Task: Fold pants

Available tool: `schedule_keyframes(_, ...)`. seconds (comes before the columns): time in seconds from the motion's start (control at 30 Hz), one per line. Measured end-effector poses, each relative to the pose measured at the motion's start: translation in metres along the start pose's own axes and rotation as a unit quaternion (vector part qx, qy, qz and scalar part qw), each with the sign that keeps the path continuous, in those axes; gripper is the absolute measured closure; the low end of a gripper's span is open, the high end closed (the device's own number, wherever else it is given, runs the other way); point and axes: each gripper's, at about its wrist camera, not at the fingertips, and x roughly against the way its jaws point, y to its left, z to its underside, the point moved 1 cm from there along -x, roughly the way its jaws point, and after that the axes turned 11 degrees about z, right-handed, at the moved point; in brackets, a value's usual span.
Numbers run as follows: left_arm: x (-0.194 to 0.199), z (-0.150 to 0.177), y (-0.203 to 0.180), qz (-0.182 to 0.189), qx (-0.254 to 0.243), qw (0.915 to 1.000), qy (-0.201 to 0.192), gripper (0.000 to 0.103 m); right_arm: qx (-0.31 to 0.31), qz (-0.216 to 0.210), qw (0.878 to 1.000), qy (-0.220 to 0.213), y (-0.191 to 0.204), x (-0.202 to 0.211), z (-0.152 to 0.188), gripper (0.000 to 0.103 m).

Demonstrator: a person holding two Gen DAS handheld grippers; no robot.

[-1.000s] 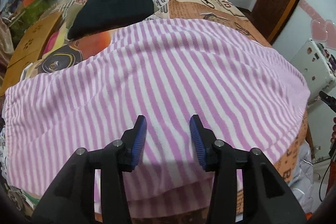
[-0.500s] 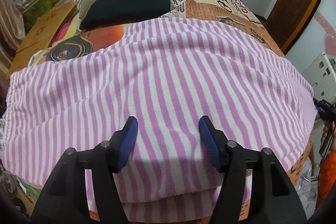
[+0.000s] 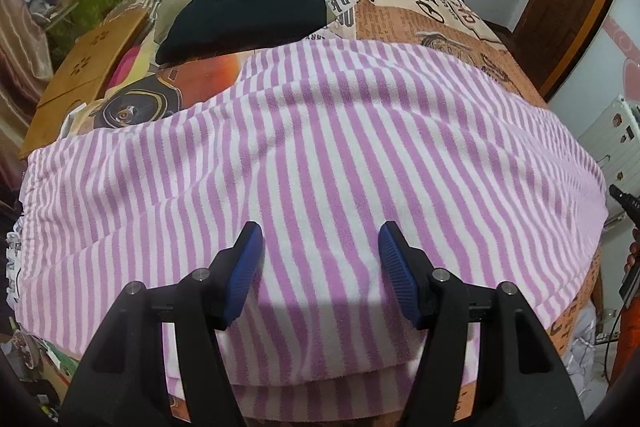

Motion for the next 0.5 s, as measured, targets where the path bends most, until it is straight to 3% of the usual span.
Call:
schedule_keyframes(0.07, 0.005, -0.007, 0.0, -0.004, -0.004, 0.9999, -0.009, 0.042, 0.021, -0.005, 1.0, -0.006, 0.007, 0.003, -0.011, 0.087)
schedule_keyframes(0.1, 0.009, -0.013, -0.001, -0.008, -0.008, 0.9998, -0.015, 0.042, 0.027, -0.01, 1.0, -0.01, 0.01, 0.003, -0.018, 0.075)
schedule_keyframes(0.17, 0.015, -0.027, -0.004, -0.008, -0.015, 0.9996, -0.024, 0.042, 0.038, -0.024, 0.999, -0.019, 0.018, 0.002, -0.036, 0.062)
schedule_keyframes(0.33, 0.023, -0.08, -0.039, -0.004, -0.073, 0.9962, -0.047, 0.042, 0.06, -0.062, 0.996, -0.02, 0.04, -0.017, -0.074, 0.06)
schedule_keyframes(0.5, 0.011, -0.125, -0.089, 0.029, -0.125, 0.9898, -0.061, 0.041, 0.084, -0.075, 0.994, 0.012, 0.053, -0.055, -0.085, 0.048)
